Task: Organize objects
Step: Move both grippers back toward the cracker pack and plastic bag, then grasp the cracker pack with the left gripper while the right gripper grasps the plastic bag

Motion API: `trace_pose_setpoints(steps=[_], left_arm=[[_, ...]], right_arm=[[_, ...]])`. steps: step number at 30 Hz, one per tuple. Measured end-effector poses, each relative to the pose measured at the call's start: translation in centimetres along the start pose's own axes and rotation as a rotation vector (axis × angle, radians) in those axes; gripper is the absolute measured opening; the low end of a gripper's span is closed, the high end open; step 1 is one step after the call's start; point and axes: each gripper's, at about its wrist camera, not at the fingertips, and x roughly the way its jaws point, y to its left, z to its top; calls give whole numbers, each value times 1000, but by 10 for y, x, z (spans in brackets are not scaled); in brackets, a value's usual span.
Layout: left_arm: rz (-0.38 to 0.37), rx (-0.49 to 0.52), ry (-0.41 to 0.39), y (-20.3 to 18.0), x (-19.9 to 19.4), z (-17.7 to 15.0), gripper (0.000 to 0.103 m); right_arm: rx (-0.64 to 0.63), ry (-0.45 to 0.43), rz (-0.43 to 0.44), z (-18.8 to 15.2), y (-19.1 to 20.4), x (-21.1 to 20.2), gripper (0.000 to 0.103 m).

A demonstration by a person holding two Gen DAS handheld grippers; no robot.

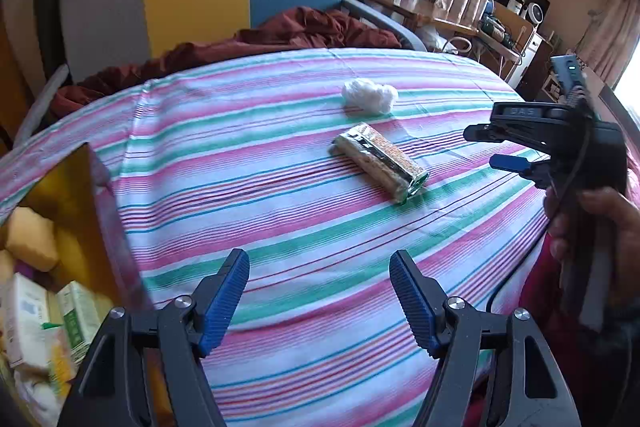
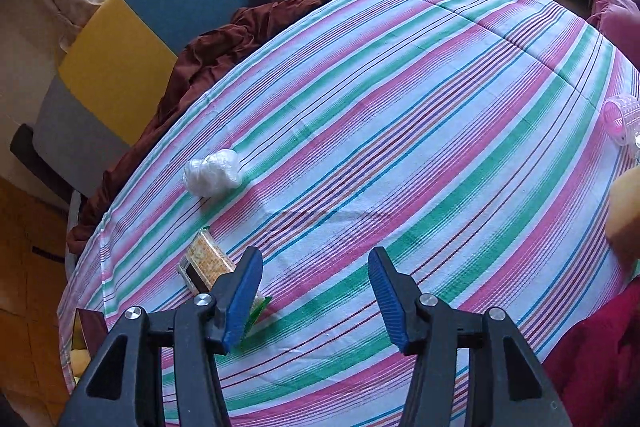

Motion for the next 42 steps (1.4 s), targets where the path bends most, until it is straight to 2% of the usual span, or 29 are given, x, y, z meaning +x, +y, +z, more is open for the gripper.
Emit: trace_pose_setpoints(steps=[7, 11, 21, 24, 25, 27, 29, 33, 39, 42], left_arm=[[-45, -16, 60, -29, 51, 40, 73], [-54, -65, 97, -37, 83, 63, 75], [3, -189, 167, -44, 149, 102, 80], [49, -133, 149, -55, 158, 104, 83], [74, -85, 147, -60, 159, 102, 82], [101, -20, 103, -65, 153, 91, 58], [71, 26, 76, -63, 143, 80, 51], [39, 43, 47, -44, 116, 45, 50], [30, 102, -37, -25, 65, -29, 50], [30, 126, -59, -20, 57, -44, 50]], right_arm=[[18, -8, 36, 2, -2, -5, 56], [20, -12, 43, 2, -2, -5, 56], [29, 0, 58, 5, -4, 0, 56], [24, 2, 59, 5, -3, 0, 56], [25, 4, 59, 5, -3, 1, 56], [33, 6, 59, 4, -5, 1, 56], [36, 7, 59, 5, -6, 1, 56], [33, 13, 60, 4, -5, 2, 56], [-5, 46, 51, 0, 2, 9, 56], [-58, 69, 36, -5, 12, 14, 56]])
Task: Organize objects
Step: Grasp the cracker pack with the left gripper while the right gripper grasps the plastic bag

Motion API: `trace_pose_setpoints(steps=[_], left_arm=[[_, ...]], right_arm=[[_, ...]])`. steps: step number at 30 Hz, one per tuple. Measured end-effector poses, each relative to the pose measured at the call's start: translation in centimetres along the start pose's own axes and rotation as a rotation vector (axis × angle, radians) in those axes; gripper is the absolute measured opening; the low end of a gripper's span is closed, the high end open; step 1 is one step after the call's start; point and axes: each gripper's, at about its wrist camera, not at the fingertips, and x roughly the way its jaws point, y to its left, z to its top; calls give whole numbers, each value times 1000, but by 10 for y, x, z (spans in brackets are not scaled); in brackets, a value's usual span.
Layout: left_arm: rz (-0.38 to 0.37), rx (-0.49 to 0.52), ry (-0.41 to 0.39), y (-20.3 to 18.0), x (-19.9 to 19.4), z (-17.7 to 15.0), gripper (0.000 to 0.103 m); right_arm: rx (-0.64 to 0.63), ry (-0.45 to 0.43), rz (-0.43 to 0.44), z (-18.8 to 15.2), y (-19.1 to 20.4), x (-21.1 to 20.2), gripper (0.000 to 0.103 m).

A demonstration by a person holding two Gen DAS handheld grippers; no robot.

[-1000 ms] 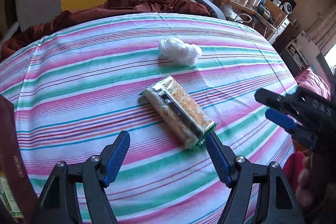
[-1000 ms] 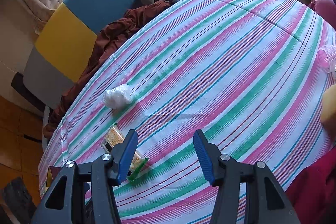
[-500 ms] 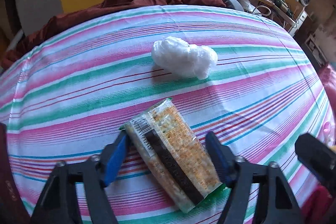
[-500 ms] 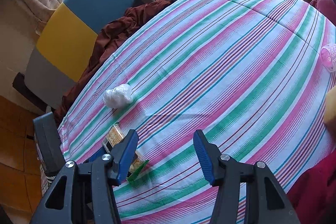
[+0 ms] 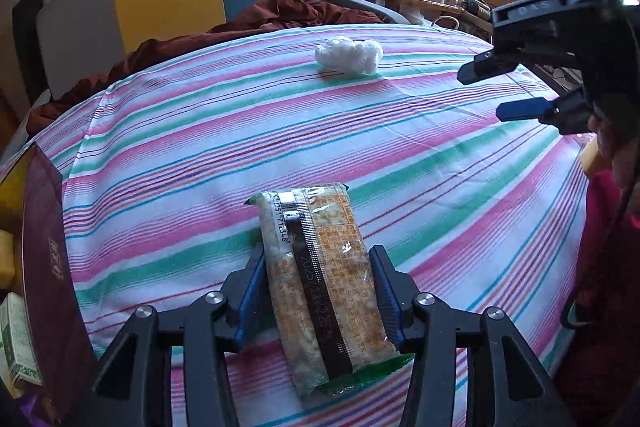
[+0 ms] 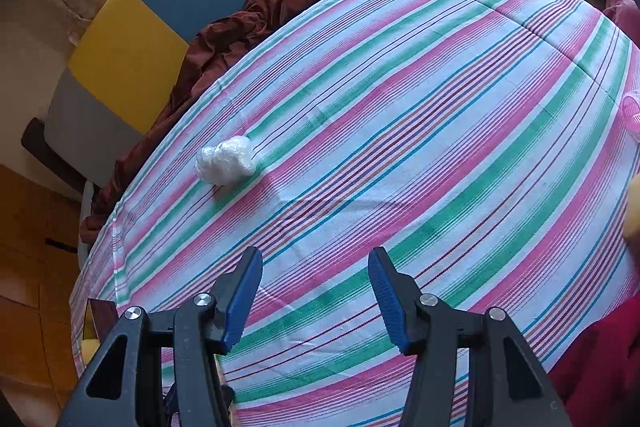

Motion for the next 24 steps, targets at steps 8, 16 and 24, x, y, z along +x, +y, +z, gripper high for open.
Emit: trace_pose_setpoints(steps=[8, 16, 24], left_arm=[[-10, 18, -46, -1, 7, 3, 50], [-30, 10, -81, 2, 8, -2, 50], [-43, 1, -86, 4, 9, -3, 50]], right_arm=[[-256, 48, -64, -4, 52, 16, 56], [-676, 2, -226, 40, 126, 54, 56], [-737, 81, -290, 64, 145, 112, 56]])
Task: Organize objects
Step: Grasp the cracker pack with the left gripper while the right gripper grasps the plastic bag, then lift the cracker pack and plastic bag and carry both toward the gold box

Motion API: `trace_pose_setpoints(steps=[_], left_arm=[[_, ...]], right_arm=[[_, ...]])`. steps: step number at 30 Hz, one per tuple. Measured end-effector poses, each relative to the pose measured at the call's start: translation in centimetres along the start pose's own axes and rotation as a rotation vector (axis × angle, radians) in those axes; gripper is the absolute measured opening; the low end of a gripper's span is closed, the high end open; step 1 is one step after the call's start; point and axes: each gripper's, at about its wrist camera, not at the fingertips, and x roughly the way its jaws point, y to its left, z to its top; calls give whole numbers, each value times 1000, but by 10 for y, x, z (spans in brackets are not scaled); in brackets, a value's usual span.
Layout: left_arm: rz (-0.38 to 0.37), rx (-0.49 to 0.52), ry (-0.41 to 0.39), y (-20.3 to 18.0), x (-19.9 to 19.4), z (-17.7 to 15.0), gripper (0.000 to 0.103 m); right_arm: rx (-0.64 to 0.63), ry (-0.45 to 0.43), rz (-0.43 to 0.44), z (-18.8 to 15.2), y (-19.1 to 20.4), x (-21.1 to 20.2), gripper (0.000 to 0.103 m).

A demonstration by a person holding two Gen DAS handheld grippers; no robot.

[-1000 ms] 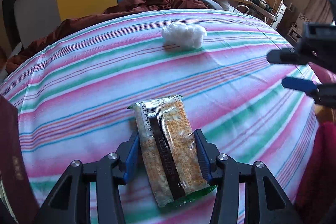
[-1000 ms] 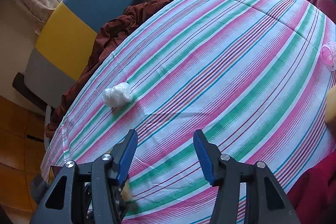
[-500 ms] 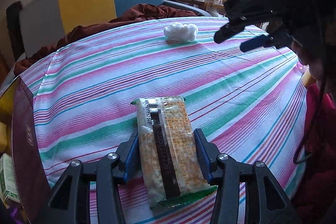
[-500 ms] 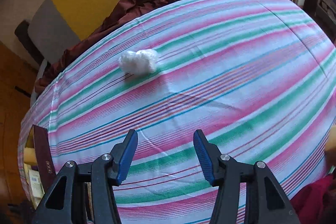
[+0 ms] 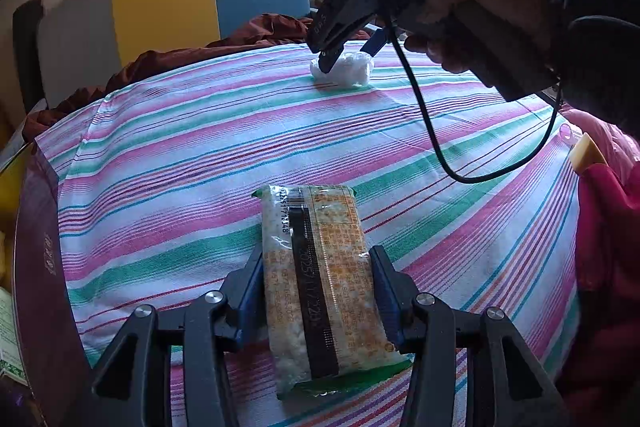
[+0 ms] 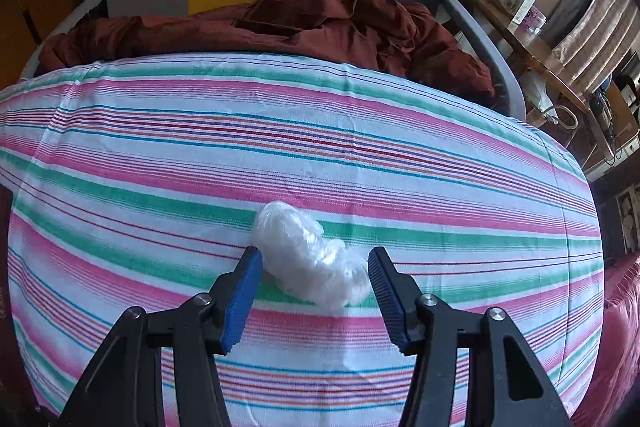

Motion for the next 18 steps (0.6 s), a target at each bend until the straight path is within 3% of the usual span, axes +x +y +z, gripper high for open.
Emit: trace_pose_setpoints(steps=[1, 3, 18], left_arm=[[-2, -2, -1, 0, 0, 0, 50], [-7, -7, -2, 2, 0, 0, 51], [-1, -7, -7, 5, 0, 0, 49]], right_arm=[[11, 14, 11, 0, -1, 5, 56], [44, 26, 42, -6, -3, 8, 37], [211, 102, 251, -147, 12, -48, 37]])
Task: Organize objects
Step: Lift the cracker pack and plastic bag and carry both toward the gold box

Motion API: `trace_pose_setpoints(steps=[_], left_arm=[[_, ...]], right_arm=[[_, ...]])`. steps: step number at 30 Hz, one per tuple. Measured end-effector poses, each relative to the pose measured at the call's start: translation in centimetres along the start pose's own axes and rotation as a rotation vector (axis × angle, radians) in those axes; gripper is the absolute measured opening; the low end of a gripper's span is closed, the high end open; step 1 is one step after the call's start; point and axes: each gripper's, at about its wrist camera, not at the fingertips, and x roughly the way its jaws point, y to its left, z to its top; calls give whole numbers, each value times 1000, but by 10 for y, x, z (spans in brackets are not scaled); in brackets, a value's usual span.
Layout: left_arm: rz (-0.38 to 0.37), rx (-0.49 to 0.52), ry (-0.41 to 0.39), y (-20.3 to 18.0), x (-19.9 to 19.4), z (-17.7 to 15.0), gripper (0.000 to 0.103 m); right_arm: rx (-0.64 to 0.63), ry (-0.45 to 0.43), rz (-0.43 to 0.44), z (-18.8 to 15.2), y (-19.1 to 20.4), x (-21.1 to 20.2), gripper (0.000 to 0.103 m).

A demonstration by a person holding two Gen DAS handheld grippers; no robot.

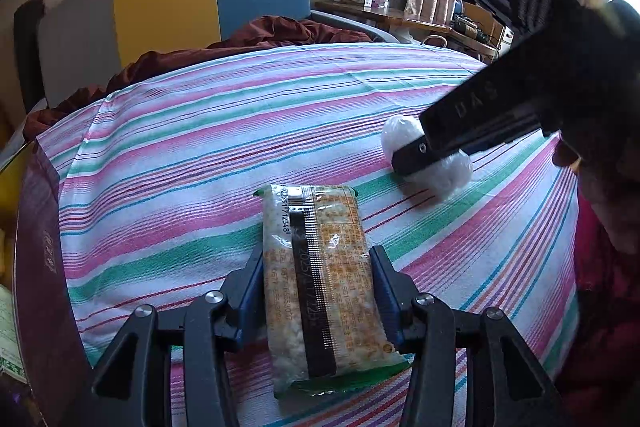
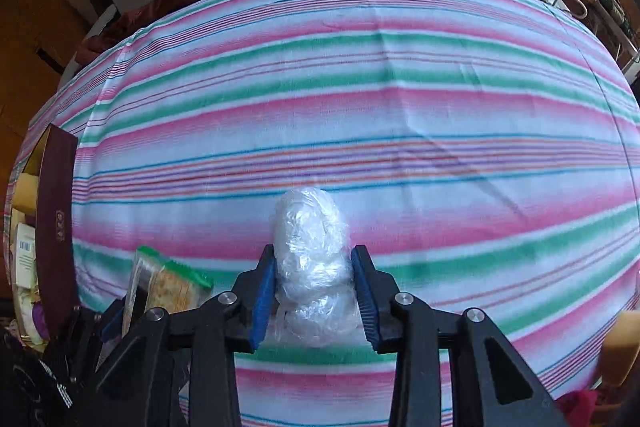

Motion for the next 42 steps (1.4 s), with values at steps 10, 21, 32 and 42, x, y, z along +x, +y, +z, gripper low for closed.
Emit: trace_pose_setpoints(steps=[10, 21, 32, 42], left_arm=[[57, 18, 10, -2, -5, -5, 48], [80, -5, 37, -3, -25, -21, 48], [116, -8, 30, -10, -50, -24, 47], [106, -43, -28, -5, -84, -9, 47]], right_arm=[[-73, -30, -59, -6, 14, 6, 37], [-130, -47, -95, -10, 27, 11, 39], [-161, -60, -117, -20, 37, 13, 39], [-185, -74, -129, -23, 40, 10, 39]])
